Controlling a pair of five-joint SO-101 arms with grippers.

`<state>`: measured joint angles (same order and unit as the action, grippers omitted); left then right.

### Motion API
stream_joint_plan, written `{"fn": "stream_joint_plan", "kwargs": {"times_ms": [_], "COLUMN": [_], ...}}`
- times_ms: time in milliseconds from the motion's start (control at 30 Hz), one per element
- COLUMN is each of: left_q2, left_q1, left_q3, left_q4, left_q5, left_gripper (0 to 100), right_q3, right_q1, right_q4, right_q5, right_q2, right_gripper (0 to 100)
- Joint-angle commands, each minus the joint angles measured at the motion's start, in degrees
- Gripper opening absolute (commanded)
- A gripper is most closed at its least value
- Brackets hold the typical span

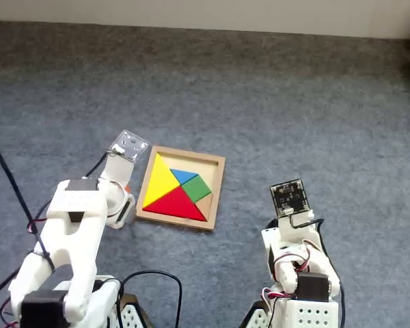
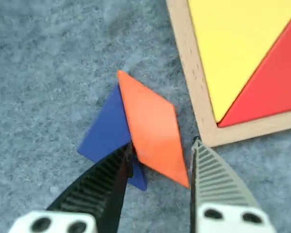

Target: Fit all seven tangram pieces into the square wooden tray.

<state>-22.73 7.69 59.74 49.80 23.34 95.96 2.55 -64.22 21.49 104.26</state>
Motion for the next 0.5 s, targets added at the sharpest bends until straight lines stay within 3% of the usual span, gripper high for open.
{"fn": "stream_joint_plan", "kwargs": {"times_ms": [0, 133, 267, 467], "left_q2": [4.09, 10.33, 14.37, 11.21], "left_q1": [-1.63, -1.63, -1.71, -1.89], "left_q3": [-4.97, -10.24, -13.49, -13.93], "left_q4": [2.55, 5.71, 7.47, 9.23], "left_q5": [0.70, 0.70, 0.70, 0.70], "left_gripper": [17, 16, 9, 10], "right_q3": [6.55, 6.55, 6.55, 6.55], "right_q1": [-0.84, -0.84, -0.84, -0.84], "right_q4": [0.75, 0.75, 0.75, 0.75], "right_q5": [0.70, 0.70, 0.70, 0.70], "right_q2": [0.92, 0.92, 0.92, 0.92], "right_gripper": [7.7, 7.7, 7.7, 7.7]}}
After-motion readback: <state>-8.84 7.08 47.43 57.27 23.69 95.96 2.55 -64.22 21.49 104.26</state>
